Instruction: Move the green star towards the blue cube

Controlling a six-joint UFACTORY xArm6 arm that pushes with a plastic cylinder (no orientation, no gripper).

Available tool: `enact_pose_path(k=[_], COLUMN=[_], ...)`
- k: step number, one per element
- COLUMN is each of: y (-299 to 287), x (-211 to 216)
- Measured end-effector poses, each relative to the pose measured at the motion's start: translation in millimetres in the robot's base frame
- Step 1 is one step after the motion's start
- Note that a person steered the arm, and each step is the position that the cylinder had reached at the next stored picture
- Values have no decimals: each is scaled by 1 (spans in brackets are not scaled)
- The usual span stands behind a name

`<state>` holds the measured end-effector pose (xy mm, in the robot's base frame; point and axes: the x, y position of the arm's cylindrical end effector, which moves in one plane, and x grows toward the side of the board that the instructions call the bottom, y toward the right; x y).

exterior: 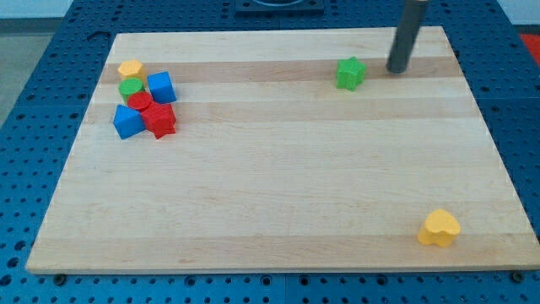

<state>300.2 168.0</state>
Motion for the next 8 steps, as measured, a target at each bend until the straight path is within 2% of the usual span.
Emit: enact_pose_path(k=[3,5,6,7,8], y=[-134,-84,-94,-147,-189], x=[10,19,52,72,72])
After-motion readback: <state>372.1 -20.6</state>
